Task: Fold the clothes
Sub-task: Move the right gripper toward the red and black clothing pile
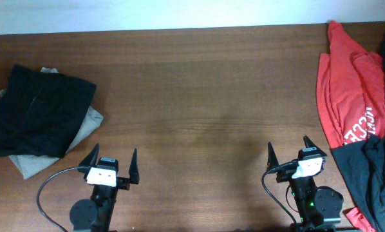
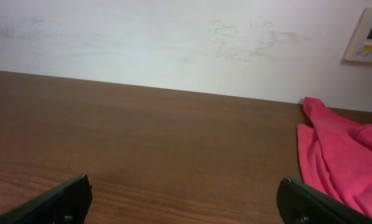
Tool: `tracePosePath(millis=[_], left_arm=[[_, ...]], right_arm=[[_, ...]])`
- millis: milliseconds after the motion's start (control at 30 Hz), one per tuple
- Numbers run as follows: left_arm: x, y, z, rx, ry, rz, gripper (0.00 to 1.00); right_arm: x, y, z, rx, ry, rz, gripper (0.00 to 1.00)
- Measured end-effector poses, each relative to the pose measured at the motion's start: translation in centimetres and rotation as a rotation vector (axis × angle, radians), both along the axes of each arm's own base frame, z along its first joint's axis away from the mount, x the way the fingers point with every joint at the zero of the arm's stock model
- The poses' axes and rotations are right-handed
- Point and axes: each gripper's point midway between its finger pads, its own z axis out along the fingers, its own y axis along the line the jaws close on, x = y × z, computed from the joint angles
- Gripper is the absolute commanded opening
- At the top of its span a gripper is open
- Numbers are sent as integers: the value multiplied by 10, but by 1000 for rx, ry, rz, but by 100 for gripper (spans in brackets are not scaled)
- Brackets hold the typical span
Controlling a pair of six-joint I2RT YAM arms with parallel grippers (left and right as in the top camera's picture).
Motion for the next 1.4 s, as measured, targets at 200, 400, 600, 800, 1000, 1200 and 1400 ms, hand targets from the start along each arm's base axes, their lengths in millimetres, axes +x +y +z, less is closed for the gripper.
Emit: tracePosePath(millis=[200, 400, 600, 800, 1000, 1200, 1400], left_arm=[[0, 0, -2, 0, 7, 0, 99], [0, 0, -2, 0, 7, 0, 99], [0, 0, -2, 0, 7, 0, 99], [0, 0, -2, 0, 7, 0, 99], [0, 0, -2, 0, 7, 0, 99], [0, 0, -2, 0, 7, 0, 99], [-1, 0, -6, -18, 62, 1, 99]], right_arm=[[0, 0, 0, 0, 0, -1, 99], [0, -1, 0, -1, 0, -3, 99], [1, -5, 0, -2, 1, -30, 99], [1, -8, -1, -3, 2, -46, 99], [1, -8, -1, -3, 3, -49, 99], [1, -9, -2, -4, 7, -50, 99], [-1, -15, -11, 2, 83, -89, 99]])
